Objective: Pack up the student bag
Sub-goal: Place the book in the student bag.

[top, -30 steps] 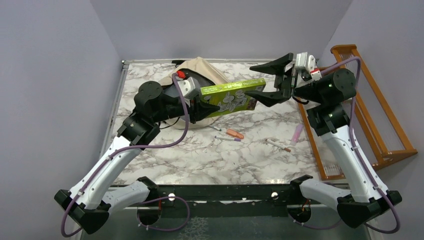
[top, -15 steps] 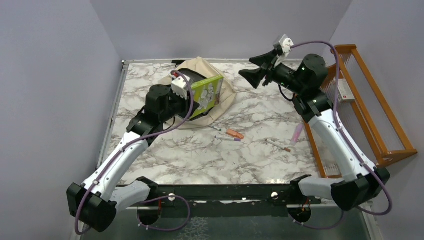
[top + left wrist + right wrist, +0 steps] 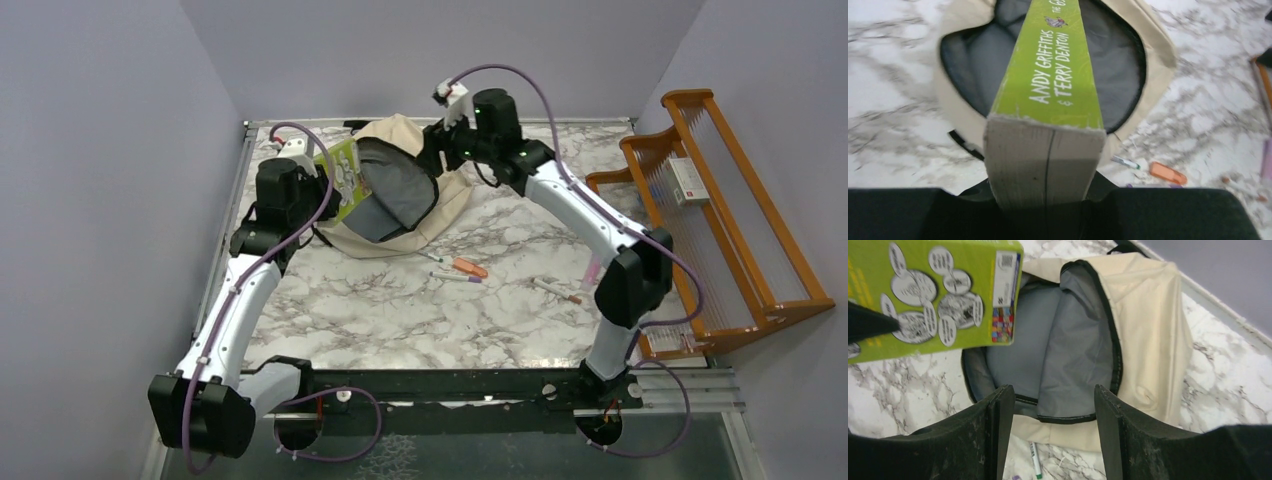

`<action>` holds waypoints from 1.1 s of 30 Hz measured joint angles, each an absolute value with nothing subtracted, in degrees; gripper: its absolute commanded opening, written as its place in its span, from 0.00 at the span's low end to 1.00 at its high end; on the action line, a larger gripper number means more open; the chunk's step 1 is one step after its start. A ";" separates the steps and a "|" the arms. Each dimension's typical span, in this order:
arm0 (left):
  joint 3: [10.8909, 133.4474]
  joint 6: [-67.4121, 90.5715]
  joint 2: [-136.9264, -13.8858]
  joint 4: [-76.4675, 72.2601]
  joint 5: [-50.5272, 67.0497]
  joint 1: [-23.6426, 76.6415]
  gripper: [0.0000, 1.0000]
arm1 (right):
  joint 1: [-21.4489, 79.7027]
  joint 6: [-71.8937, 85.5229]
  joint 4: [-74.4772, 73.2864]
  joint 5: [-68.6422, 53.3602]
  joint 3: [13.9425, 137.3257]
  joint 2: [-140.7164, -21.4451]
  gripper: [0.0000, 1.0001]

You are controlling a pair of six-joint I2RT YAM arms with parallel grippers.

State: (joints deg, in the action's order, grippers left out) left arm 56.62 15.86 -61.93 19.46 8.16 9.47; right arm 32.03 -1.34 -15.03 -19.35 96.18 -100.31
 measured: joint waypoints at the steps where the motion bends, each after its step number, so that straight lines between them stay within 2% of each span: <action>1: 56.99 16.27 -61.89 20.34 6.50 9.02 0.00 | 33.39 -1.85 -16.23 -18.28 98.21 -102.76 0.63; 8: 60.60 16.95 -59.20 25.30 -7.01 7.94 0.00 | 40.23 -5.54 -20.93 -12.73 110.32 -117.45 0.63; 16: 60.75 16.91 -54.59 26.37 -11.99 7.94 0.00 | 44.47 -9.76 -23.51 -5.87 121.73 -131.48 0.67; 23: 60.51 16.86 -54.46 26.39 -11.97 7.94 0.00 | 46.24 -14.28 -23.57 1.43 123.33 -137.84 0.68; 33: 59.35 16.71 -54.46 26.37 -10.76 7.94 0.00 | 48.38 -21.98 -19.64 12.19 121.23 -140.53 0.71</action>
State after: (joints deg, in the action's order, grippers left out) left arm 59.35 16.71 -54.46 26.37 -10.76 7.94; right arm 48.38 -21.98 -19.64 12.19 121.23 -140.53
